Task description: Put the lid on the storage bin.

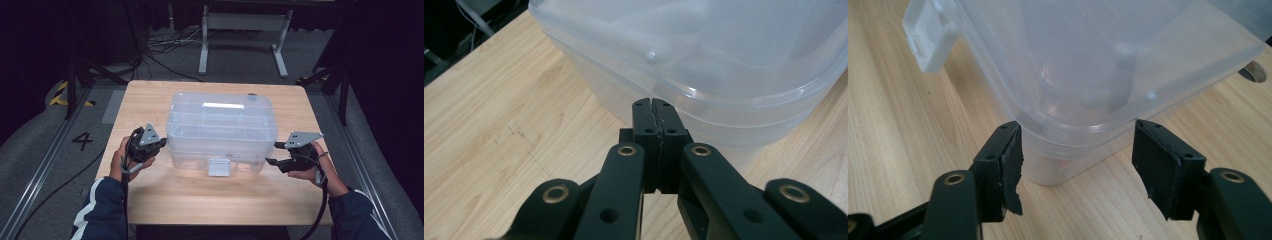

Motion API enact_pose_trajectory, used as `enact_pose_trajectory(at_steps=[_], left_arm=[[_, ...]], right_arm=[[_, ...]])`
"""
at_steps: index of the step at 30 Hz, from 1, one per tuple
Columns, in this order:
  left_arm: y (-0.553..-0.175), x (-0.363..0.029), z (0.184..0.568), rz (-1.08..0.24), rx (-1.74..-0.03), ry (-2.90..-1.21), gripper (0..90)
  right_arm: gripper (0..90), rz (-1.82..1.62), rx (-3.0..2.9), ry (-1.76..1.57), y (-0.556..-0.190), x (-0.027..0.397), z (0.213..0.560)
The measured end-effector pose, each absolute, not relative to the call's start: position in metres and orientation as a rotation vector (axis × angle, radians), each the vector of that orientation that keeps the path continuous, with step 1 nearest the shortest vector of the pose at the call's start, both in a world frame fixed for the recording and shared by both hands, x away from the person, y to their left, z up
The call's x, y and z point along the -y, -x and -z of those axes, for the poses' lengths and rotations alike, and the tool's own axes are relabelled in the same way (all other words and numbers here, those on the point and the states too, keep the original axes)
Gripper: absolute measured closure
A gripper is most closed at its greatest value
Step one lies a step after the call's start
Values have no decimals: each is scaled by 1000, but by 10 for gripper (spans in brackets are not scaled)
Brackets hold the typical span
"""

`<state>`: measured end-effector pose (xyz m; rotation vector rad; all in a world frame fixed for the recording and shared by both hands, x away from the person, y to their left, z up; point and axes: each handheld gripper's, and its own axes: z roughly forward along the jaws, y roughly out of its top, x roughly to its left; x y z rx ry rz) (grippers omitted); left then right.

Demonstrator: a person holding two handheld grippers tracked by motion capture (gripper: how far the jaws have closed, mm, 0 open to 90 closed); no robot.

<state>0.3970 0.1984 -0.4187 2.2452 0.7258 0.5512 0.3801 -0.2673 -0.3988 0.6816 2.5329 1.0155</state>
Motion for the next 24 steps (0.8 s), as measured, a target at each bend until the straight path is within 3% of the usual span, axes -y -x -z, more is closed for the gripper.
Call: enact_pose_trajectory(at_steps=[24], left_arm=[[-399,-200,426,-521,-749,-2216,882]], right_arm=[[345,-1029,-2537,-712,-386,269,405]])
